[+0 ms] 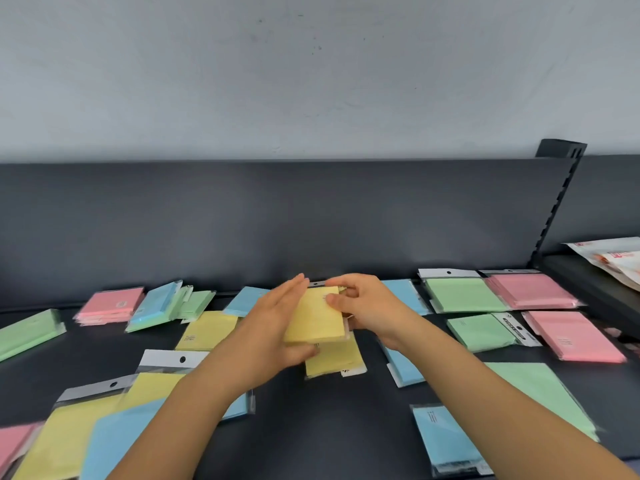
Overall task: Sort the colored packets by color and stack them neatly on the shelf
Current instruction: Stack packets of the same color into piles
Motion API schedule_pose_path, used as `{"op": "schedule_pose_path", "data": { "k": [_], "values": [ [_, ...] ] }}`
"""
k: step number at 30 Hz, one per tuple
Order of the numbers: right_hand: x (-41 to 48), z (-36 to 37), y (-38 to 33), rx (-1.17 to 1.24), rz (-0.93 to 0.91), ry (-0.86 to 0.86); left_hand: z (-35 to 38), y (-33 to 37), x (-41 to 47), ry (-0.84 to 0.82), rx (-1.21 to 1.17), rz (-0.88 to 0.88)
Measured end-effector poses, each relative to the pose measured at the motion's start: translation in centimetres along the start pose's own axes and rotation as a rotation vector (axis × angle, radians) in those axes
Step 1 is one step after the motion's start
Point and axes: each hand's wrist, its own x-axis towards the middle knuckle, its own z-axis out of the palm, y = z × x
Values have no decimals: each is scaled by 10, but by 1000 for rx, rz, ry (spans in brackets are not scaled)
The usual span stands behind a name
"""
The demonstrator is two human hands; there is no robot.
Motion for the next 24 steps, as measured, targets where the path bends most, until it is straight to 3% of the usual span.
{"op": "schedule_pose_path", "data": {
  "k": [4,11,15,19,24],
  "values": [
    [-9,-7,15,-111,69,-7,5,5,-5,-116,-40,-154],
    [-43,-16,20,-157,120,-261,5,18,-32,-234,4,-96],
    [-62,-18,23,-351,97,-333,17,31,-49,-253,24,-120],
    [-76,-18,30,-774,-98,-257,35,43,-62,-241,-11,-128],
    [-88,-15,35,-820,-234,-156,38,54,-79,-130,11,-178]
  ]
}}
